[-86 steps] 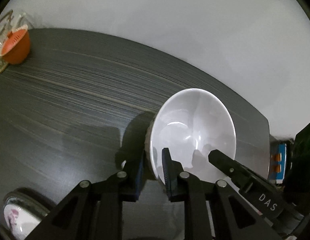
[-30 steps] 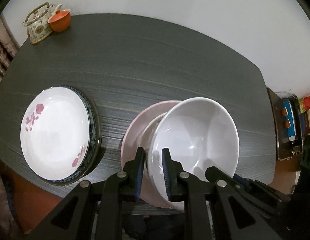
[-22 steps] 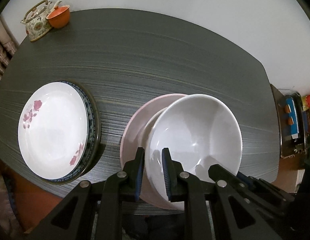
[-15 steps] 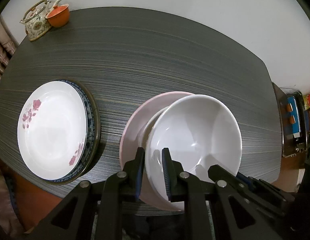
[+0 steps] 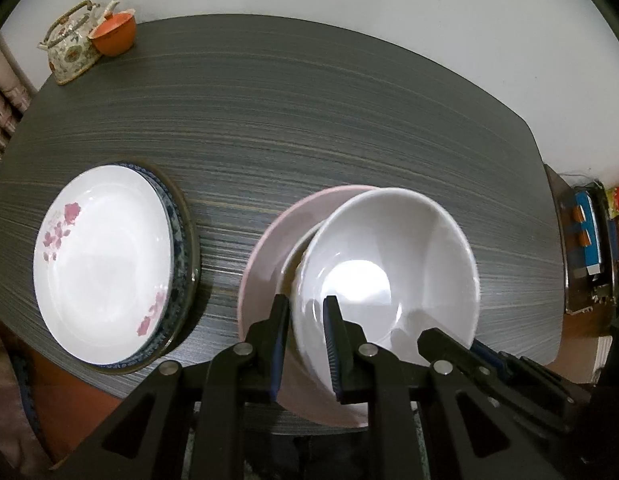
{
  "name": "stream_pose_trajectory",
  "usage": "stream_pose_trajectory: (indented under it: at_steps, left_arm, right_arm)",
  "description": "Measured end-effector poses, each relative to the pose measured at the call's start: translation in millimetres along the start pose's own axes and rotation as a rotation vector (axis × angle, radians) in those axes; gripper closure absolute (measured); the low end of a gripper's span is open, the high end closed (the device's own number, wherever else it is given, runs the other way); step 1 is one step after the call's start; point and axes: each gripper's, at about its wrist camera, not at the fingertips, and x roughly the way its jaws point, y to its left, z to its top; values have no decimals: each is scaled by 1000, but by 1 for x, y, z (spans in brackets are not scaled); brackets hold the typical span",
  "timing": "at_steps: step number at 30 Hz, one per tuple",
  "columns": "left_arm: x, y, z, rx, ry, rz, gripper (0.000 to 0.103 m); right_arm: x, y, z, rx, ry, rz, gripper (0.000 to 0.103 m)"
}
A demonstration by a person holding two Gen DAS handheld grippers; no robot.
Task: Organize plates and bowls
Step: 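Carry the dolphin bowl and lower it into the Rabbit bowl, then open both grippers and withdraw them from the nested bowls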
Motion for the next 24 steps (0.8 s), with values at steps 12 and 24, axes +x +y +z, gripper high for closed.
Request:
stream_pose_trajectory:
  at_steps: [12,24]
  left_arm:
    - [-3,4,0,-4,-1,-13,85]
    - [-13,1,-2,27,-44,-6,73]
  right_arm:
    - [-2,2,-3,-2,-11,5,82]
    - [-10,-1,-3,-12,-40,6,67]
